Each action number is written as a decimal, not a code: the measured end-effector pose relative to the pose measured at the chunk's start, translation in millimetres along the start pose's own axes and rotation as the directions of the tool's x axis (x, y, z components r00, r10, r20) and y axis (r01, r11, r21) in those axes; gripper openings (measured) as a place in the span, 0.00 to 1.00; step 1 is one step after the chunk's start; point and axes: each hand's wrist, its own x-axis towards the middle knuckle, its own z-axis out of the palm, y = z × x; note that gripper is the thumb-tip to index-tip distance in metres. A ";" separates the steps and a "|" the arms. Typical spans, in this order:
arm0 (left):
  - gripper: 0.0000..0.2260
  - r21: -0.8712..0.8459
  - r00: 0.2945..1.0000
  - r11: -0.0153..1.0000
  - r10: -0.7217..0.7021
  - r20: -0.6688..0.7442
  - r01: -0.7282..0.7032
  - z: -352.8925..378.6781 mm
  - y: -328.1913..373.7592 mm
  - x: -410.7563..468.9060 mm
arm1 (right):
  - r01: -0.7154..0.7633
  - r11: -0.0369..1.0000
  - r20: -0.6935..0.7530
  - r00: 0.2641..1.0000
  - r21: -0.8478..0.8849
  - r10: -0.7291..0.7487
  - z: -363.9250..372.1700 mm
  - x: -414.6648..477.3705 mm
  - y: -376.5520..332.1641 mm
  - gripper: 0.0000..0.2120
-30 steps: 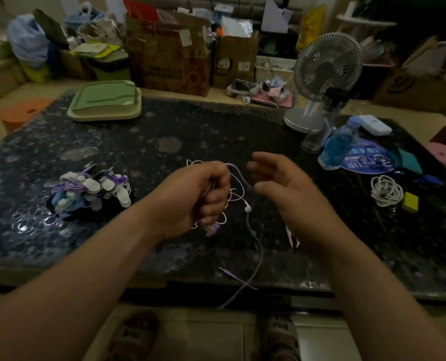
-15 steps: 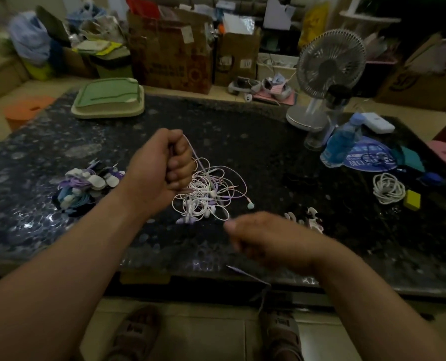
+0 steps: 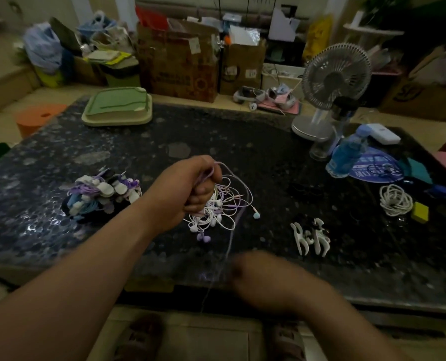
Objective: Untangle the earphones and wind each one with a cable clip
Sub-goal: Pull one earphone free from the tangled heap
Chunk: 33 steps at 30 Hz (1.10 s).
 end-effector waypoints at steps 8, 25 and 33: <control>0.14 0.521 0.991 0.853 -0.058 0.123 -0.015 15.6 -11.4 -7.9 | 0.093 0.710 -0.387 0.883 0.698 0.265 -43.4 15.2 2.6 0.13; 0.11 0.544 0.996 0.838 0.072 -0.056 -0.030 22.4 -3.9 -17.6 | 0.077 0.542 -0.376 0.801 0.837 0.466 -62.7 11.6 2.9 0.11; 0.10 0.635 0.979 0.758 0.201 -0.013 -0.147 51.2 19.4 -43.2 | 0.145 0.746 -0.367 0.920 0.649 0.140 -57.4 0.1 -37.5 0.14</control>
